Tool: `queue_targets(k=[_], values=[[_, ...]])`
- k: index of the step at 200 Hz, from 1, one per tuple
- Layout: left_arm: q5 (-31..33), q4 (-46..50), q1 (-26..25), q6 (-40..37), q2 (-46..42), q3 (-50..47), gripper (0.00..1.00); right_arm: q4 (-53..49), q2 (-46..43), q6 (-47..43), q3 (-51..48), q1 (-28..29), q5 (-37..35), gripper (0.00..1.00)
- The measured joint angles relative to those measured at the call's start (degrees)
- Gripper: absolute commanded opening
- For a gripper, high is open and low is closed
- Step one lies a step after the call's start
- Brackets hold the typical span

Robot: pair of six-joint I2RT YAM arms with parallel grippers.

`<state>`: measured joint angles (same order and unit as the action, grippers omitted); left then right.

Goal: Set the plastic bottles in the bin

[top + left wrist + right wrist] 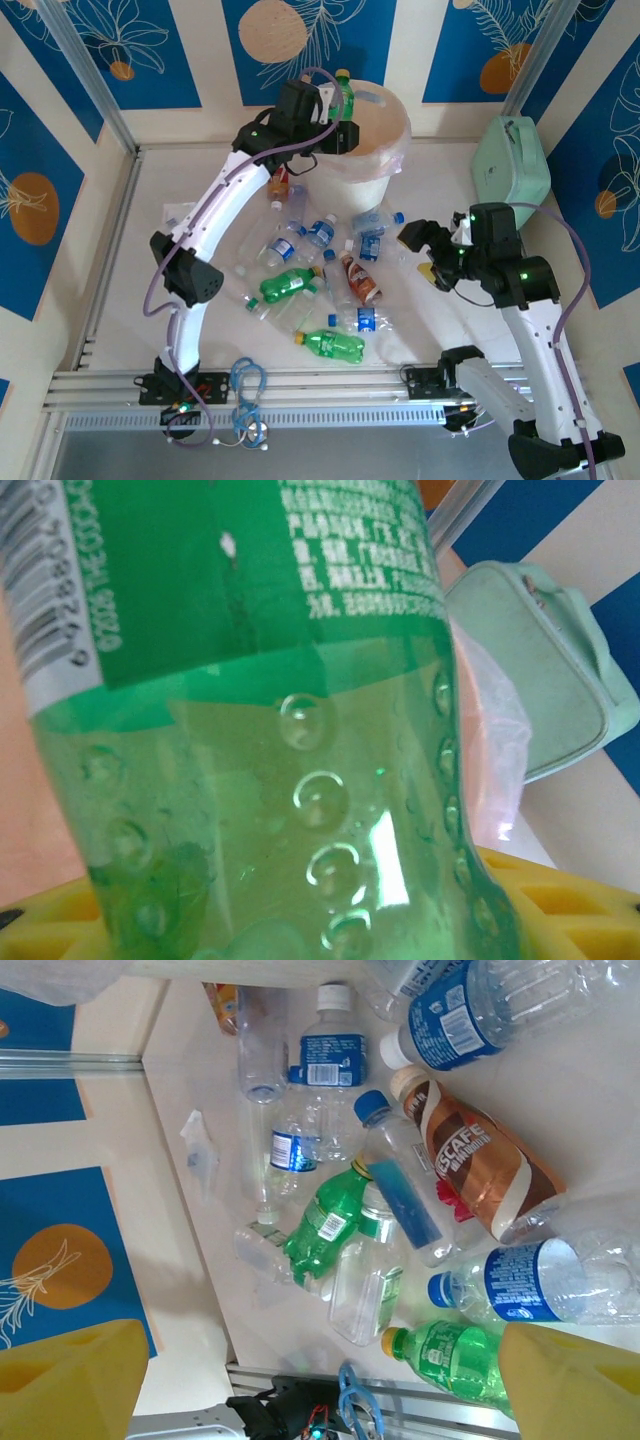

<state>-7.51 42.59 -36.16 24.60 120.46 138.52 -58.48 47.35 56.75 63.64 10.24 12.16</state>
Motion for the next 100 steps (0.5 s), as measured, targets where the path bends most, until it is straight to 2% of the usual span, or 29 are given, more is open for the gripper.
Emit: queue_targets(k=[40,100], values=[[-1.0,0.3,0.0,1.1,1.0,1.1,0.86,-0.4,-1.5,0.0,-2.2,0.7,0.0,0.91],[-1.2,0.3,0.0,1.0,1.0,1.3,0.88,-0.7,-1.8,0.0,-2.3,0.7,0.0,0.91]])
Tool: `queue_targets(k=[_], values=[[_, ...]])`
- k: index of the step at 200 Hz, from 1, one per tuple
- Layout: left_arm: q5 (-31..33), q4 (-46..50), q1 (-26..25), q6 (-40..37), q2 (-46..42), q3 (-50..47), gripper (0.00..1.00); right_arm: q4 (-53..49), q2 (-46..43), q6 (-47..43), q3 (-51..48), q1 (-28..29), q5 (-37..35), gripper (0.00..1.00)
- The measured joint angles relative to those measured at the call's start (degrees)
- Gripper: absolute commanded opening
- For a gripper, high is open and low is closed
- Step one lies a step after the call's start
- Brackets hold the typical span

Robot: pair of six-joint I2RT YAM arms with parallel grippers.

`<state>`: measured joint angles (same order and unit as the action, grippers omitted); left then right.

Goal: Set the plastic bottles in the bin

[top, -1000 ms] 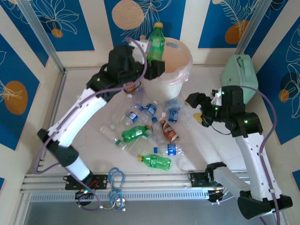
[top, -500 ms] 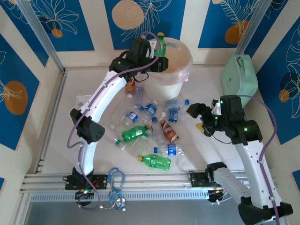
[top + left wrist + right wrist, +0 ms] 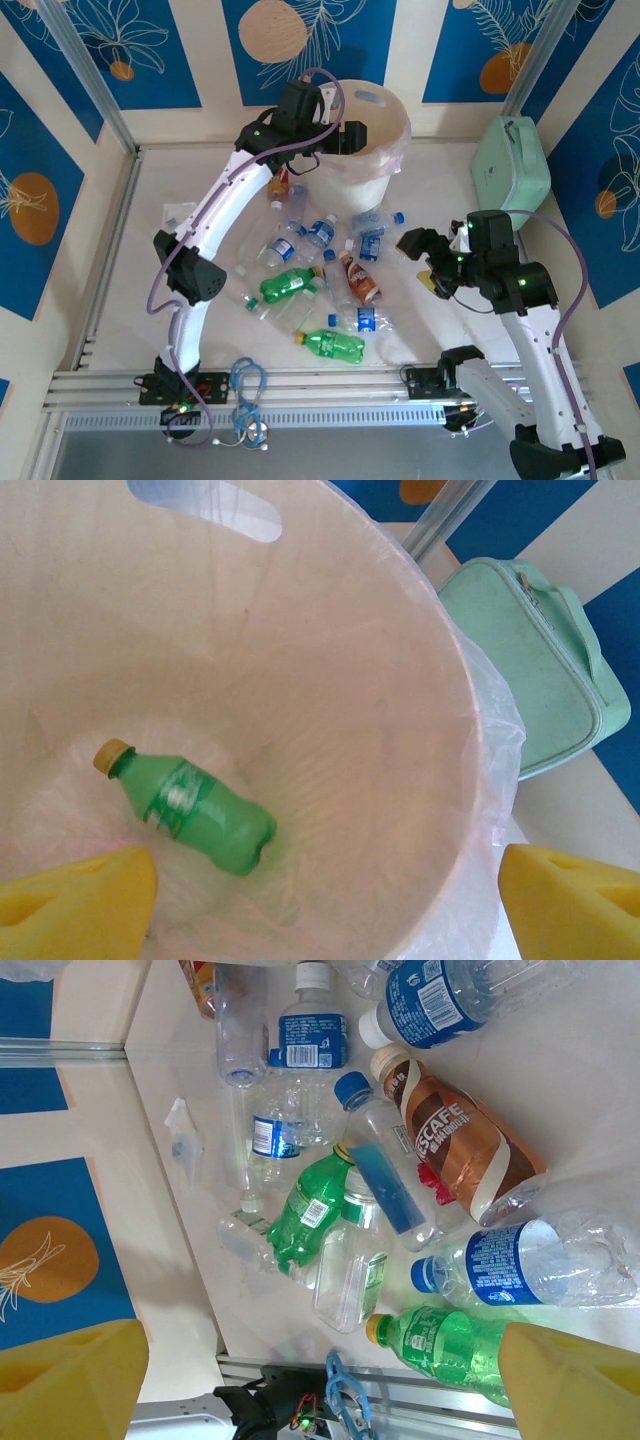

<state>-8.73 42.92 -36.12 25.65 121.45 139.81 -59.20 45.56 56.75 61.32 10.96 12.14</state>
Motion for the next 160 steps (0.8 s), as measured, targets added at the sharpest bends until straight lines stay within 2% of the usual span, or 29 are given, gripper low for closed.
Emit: queue_targets(k=[26,41,62,86,109,129,160], values=[[1.7,1.3,0.0,-0.8,-1.9,-0.3,0.85,0.0,0.2,0.0,0.0,0.4,-0.2,0.91],[4.3,1.5,0.1,-1.9,-6.4,-4.1,0.83,0.0,0.4,-0.3,0.0,0.6,-0.4,0.91],[6.5,-0.6,1.7,-2.1,-18.6,-17.5,0.8,0.0,0.6,-0.4,0.0,1.2,-0.9,0.91],[6.9,-4.3,6.3,-0.9,-34.0,-34.4,0.78,0.3,0.8,-0.4,-0.1,2.3,-1.7,0.91],[7.7,-6.6,8.7,-0.5,-42.7,-47.3,0.78,1.1,0.8,-0.3,-0.7,3.8,-2.3,0.91],[6.6,-7.6,8.5,-0.4,-44.3,-56.4,0.8,1.5,0.9,-0.2,-1.4,5.3,-3.2,0.91],[3.9,-8.0,8.5,-0.4,-37.9,-64.3,0.81,1.8,1.6,0.5,-2.2,8.0,-4.6,0.91]])
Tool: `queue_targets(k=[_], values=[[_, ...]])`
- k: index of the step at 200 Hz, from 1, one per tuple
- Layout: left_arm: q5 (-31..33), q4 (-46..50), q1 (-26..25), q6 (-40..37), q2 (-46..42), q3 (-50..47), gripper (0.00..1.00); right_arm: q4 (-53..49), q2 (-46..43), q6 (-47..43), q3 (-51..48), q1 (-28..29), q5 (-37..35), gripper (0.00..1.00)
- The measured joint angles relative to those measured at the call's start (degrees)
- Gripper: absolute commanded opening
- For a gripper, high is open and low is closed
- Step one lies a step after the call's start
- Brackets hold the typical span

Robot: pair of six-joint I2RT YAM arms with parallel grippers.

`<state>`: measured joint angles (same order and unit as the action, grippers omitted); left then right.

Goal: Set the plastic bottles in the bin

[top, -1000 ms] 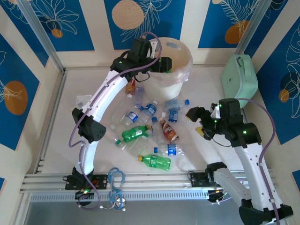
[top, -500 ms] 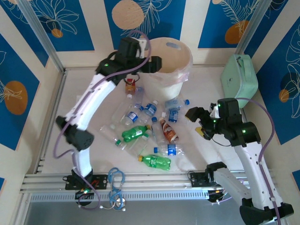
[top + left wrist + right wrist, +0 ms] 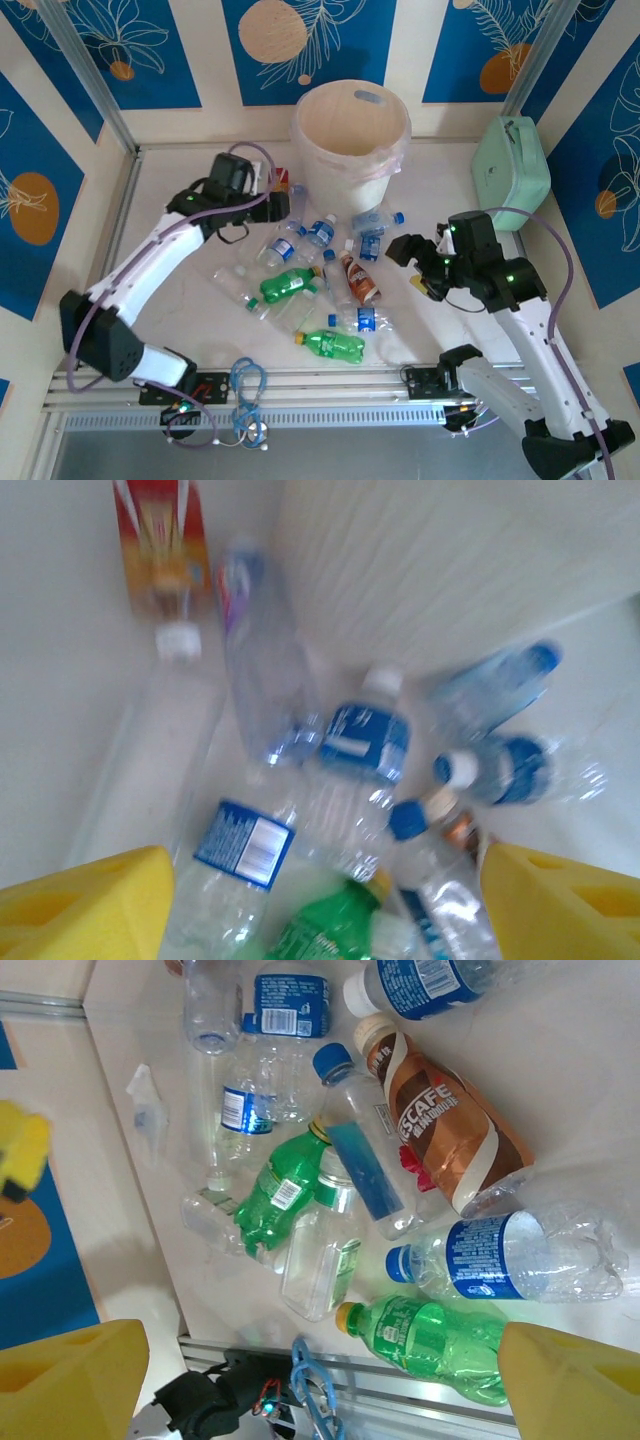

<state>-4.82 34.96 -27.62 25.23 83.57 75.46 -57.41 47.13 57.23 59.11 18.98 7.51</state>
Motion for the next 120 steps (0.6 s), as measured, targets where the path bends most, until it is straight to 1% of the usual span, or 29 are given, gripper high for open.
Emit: queue_targets(k=[26,59,86,120], values=[[-1.7,-1.7,0.0,0.0,5.1,-1.7,0.82,0.3,0.3,0.5,-0.1,2.1,-1.3,0.91],[-2.9,-5.5,0.0,-0.1,8.8,-1.4,0.82,0.5,0.2,1.3,-0.6,3.4,-2.4,0.9],[-3.1,-8.2,0.0,-0.2,12.2,-0.3,0.81,0.7,0.2,1.7,-1.1,4.1,-2.9,0.9],[-3.1,-11.0,0.0,-0.5,15.5,0.3,0.76,0.8,0.2,1.8,-1.2,5.0,-3.1,0.91]])
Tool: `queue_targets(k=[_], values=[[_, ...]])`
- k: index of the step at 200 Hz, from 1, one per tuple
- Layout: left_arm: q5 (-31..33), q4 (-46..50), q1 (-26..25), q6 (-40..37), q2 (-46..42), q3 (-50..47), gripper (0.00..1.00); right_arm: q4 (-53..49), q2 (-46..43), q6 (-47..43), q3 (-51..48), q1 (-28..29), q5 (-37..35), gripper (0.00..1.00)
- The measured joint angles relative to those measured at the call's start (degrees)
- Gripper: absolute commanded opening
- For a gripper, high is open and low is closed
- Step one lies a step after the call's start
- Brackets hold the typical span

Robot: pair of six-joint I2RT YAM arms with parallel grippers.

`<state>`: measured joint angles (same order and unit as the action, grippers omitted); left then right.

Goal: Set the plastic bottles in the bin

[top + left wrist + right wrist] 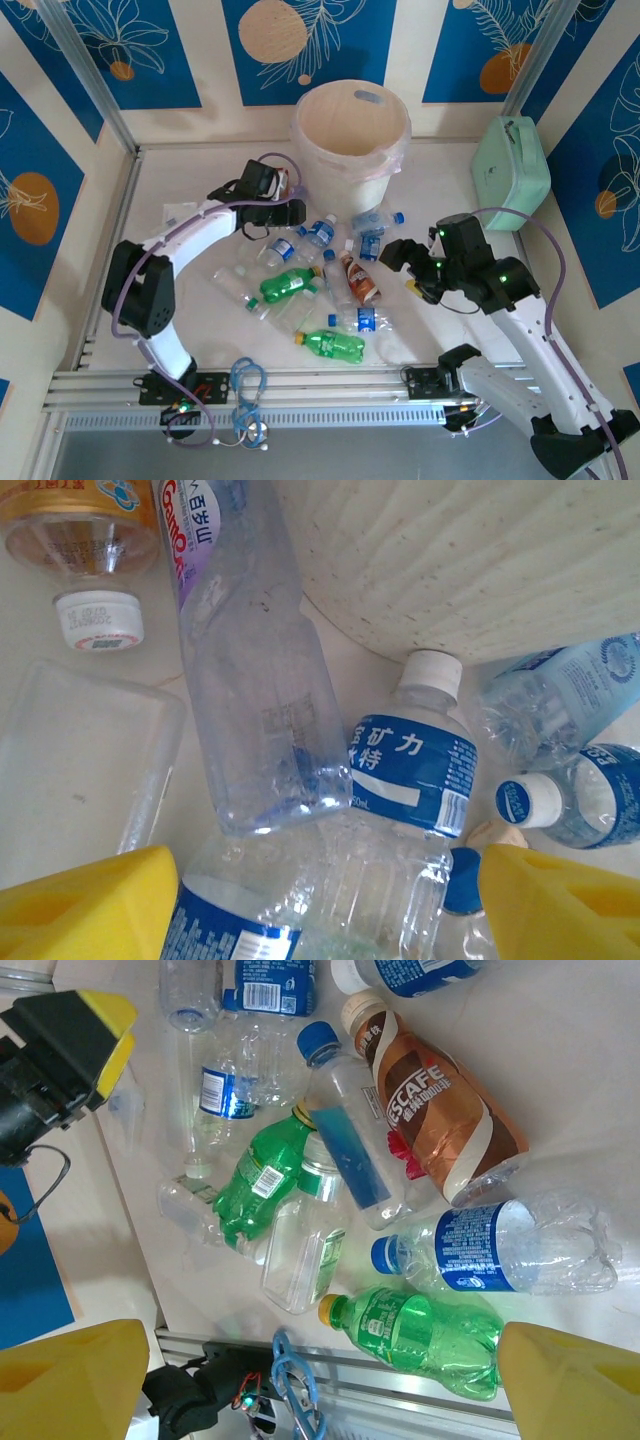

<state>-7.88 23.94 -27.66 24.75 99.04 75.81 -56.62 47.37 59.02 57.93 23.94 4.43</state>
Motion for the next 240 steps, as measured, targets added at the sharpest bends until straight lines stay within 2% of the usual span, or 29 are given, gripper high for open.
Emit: queue_targets(k=[83,151,221,240], values=[[2.6,-2.3,-0.8,-3.9,6.8,3.7,0.74,0.5,0.2,0.6,-0.3,0.7,-0.2,0.9],[5.2,-2.3,-1.4,-5.3,8.9,4.0,0.73,0.5,0.7,0.6,-0.3,0.7,-0.2,0.9],[6.4,-2.3,-1.8,-6.5,11.3,4.6,0.65,0.5,0.7,1.0,-0.3,0.8,-0.2,0.9],[6.5,-2.4,-1.9,-6.7,11.3,4.6,0.6,0.5,0.7,1.0,-0.3,0.8,-0.2,0.9]])
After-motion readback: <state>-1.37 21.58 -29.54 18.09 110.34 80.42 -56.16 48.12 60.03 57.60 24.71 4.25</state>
